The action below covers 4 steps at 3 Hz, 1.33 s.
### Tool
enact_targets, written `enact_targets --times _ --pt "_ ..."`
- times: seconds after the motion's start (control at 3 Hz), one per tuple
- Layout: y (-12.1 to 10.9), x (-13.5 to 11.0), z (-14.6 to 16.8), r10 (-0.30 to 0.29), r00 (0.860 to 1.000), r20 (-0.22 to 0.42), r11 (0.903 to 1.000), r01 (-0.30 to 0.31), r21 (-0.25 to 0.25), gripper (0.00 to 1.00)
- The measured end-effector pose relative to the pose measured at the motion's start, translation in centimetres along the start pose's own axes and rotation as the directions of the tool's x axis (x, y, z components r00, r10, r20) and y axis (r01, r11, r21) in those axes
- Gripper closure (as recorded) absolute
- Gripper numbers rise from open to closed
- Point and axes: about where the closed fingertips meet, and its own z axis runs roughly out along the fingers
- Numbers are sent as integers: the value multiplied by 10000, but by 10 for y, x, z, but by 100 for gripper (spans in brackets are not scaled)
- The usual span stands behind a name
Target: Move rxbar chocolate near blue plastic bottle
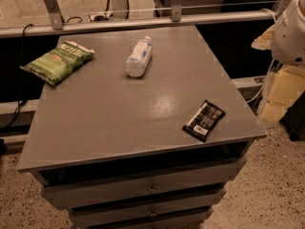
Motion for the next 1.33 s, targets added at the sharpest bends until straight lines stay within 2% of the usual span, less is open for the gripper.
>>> enact_targets --times 0.33,0.67,1.0,1.33 --pt "0 0 0 0 10000 1 10000 0 2 0" --pt "-7 -4 14 382 9987 325 9992 -385 89 0" --pt "-15 -13 55 1320 9862 1002 9912 -1316 -107 0" --pt "-15 -22 97 2209 9647 1437 9751 -2151 -549 0"
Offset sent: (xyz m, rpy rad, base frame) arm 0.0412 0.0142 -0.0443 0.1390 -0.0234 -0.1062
